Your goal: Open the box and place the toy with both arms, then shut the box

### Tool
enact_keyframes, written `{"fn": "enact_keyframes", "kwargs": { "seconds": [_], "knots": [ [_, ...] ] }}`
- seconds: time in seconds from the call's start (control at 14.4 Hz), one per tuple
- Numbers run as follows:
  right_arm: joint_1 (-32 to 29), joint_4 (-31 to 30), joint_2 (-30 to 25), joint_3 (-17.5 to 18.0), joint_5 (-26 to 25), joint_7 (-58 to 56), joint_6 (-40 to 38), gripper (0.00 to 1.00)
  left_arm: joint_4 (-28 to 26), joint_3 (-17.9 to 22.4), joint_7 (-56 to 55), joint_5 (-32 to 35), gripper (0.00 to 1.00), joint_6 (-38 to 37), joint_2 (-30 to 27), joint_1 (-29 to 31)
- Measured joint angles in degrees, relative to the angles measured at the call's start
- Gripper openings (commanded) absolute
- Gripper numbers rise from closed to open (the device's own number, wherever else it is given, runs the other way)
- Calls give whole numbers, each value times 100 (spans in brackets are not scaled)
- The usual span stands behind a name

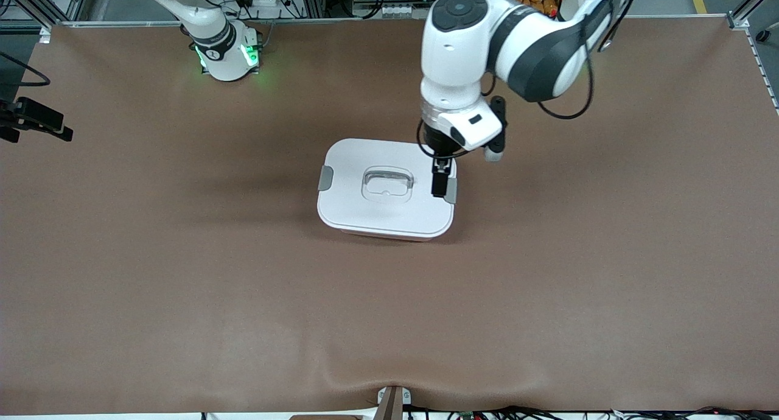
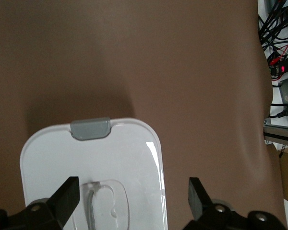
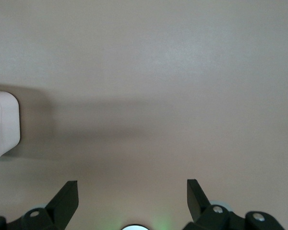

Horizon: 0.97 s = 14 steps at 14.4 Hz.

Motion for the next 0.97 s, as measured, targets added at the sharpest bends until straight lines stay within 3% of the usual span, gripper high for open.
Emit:
{"fn": "enact_keyframes", "kwargs": {
  "seconds": [0.42, 0.97],
  "knots": [
    [-1, 0, 0, 0, 0, 0, 0, 100, 141, 0, 2348, -527, 100, -609, -322, 680],
    [-1, 0, 0, 4, 0, 0, 0, 100, 400, -1, 4700, -706, 100, -1279, -405, 1301]
  ]
}}
